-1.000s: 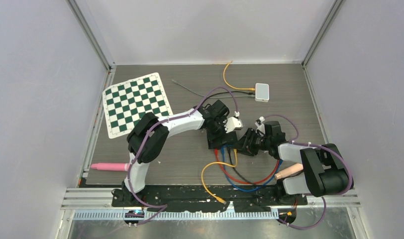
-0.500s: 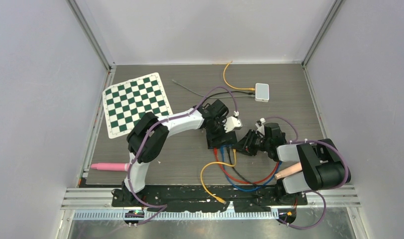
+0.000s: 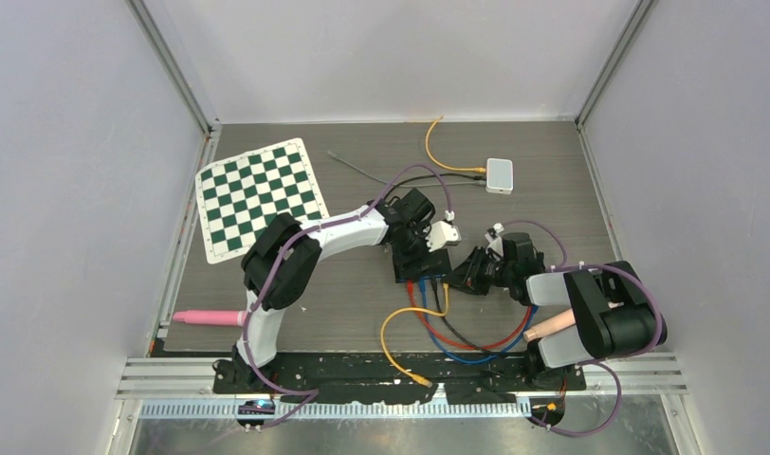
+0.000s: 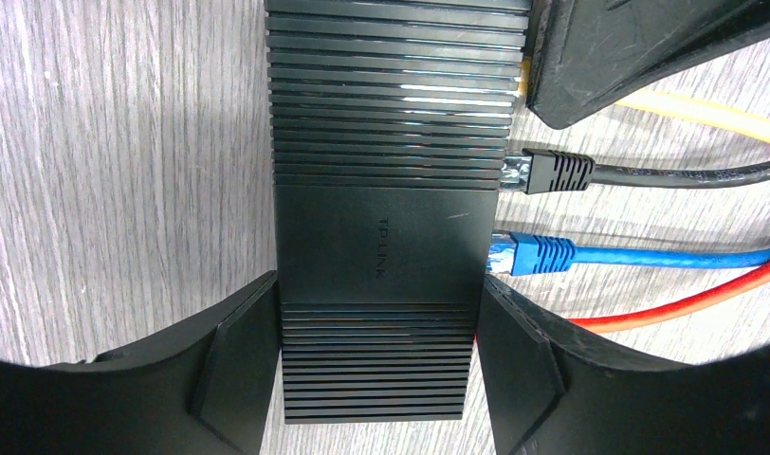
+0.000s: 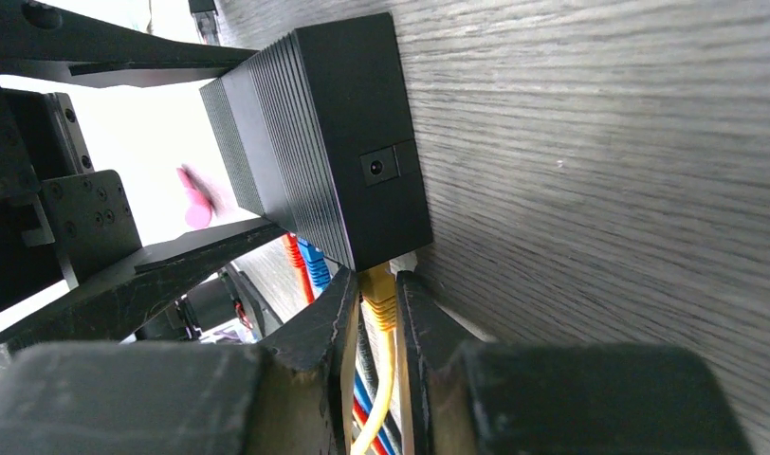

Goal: Pull the plug from the switch port
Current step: Pull the connector from the switch port.

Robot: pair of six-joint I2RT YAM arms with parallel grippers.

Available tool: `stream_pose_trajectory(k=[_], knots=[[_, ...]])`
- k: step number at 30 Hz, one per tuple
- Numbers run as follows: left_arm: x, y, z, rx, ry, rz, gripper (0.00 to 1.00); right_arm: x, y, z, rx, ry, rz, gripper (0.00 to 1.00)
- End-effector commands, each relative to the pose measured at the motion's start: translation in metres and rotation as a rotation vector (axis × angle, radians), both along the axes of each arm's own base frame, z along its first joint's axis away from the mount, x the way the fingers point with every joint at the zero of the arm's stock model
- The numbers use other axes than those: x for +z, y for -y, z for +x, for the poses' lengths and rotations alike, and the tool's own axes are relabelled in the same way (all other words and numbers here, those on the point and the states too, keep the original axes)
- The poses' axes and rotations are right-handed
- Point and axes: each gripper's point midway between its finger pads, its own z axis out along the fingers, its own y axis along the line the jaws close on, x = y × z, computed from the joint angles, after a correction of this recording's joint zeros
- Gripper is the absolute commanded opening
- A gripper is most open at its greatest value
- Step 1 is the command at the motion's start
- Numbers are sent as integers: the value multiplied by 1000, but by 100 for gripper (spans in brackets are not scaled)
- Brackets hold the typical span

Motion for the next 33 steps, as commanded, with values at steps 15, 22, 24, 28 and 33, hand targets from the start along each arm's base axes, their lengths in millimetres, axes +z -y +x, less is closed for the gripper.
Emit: stream_pose_trajectory(k=[15, 22, 24, 28, 33], knots=[[0, 7, -22, -74, -106, -26, 59, -30, 18, -4, -198, -64, -46, 44], [-1, 6, -21, -66, -105, -18, 59, -32, 13, -7, -199, -84, 5, 28], [-1, 5, -20, -62, -98, -17, 60, -34, 13, -9, -198, -90, 2, 25], [-3, 4, -20, -59, -99, -12, 60, -32, 11, -11, -180, -77, 15, 31], [-4, 3, -20, -54, -99, -4, 60, -20, 6, -10, -128, -5, 44, 43]])
